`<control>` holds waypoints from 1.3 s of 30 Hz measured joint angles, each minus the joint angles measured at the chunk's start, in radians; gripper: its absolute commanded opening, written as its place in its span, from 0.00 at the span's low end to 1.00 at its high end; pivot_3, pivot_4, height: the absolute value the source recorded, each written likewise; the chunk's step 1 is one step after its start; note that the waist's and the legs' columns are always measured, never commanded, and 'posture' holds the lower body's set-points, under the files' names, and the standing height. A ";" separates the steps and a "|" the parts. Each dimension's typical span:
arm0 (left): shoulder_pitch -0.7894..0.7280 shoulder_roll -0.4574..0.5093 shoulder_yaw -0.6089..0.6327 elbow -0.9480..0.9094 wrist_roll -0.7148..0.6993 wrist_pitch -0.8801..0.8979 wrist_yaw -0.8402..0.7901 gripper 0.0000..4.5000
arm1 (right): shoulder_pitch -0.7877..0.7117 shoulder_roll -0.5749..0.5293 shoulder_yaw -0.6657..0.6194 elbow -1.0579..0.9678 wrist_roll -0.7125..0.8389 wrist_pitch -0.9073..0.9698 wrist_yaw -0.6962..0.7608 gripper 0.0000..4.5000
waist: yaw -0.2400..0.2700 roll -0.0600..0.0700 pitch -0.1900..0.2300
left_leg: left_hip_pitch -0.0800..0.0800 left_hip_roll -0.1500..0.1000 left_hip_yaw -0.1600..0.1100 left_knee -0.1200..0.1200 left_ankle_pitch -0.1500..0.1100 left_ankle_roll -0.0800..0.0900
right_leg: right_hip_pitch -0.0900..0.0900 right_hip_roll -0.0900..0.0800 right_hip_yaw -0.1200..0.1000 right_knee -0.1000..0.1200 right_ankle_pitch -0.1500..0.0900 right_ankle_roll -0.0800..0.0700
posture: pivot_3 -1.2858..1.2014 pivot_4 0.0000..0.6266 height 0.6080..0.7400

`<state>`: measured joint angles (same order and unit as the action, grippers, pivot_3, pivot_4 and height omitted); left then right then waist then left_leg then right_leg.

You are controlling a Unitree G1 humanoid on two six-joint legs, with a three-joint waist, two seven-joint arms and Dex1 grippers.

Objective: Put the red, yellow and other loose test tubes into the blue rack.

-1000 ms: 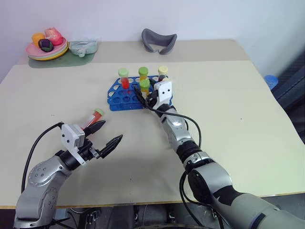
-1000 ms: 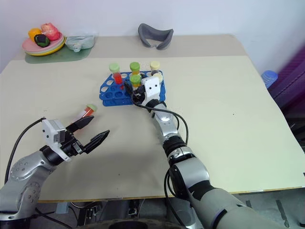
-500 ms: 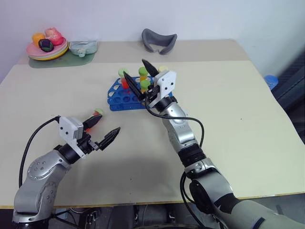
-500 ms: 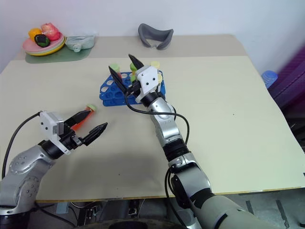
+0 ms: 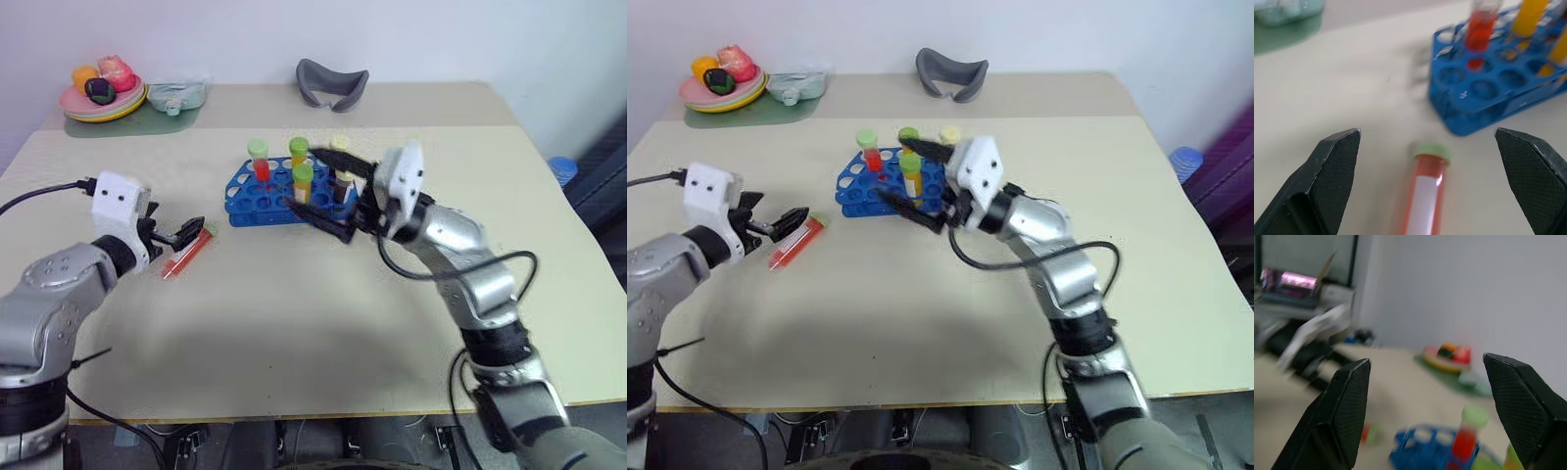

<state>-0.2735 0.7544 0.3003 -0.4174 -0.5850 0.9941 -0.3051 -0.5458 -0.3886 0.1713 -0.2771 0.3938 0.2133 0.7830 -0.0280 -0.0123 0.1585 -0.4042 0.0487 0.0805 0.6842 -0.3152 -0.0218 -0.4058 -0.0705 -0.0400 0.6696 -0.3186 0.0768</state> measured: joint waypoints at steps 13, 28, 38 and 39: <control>-0.484 0.182 -0.488 0.310 0.053 0.529 -0.110 1.00 | 0.218 -0.262 0.025 -0.098 -0.036 0.092 0.171 0.83 | 0.015 -0.001 0.001 | 0.000 0.000 0.000 0.001 0.001 -0.002 | -0.001 0.008 0.002 0.000 0.000 0.000 | 0.52 0.24 0.96; -0.705 0.066 -0.732 0.697 0.205 0.411 -0.303 1.00 | 0.242 -0.219 0.038 -0.113 -0.073 0.099 0.131 0.83 | 0.041 -0.002 0.001 | -0.001 -0.001 0.000 0.005 0.001 -0.002 | -0.001 0.008 0.001 0.002 0.000 0.000 | 0.52 0.24 0.96; -0.743 0.041 -0.785 0.771 0.302 0.359 -0.414 1.00 | 0.244 -0.203 0.039 -0.113 -0.098 0.092 0.107 0.83 | 0.041 -0.002 0.001 | -0.001 -0.001 -0.001 0.013 0.001 -0.001 | 0.000 0.008 0.001 0.010 -0.001 0.000 | 0.52 0.24 0.96; -0.744 0.041 -0.788 0.771 0.310 0.359 -0.423 1.00 | 0.244 -0.201 0.039 -0.113 -0.099 0.089 0.106 0.83 | 0.041 -0.002 0.001 | -0.001 -0.001 -0.001 0.013 0.000 -0.001 | 0.000 0.008 0.001 0.010 -0.001 0.000 | 0.52 0.24 0.96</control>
<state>-1.0171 0.7952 -0.4881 0.3536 -0.2746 1.3531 -0.7280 -0.3015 -0.5897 0.2103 -0.3900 0.2949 0.3021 0.8892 0.0128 -0.0139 0.1595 -0.4051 0.0474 0.0791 0.6971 -0.3147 -0.0226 -0.4058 -0.0629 -0.0388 0.6797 -0.3193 0.0769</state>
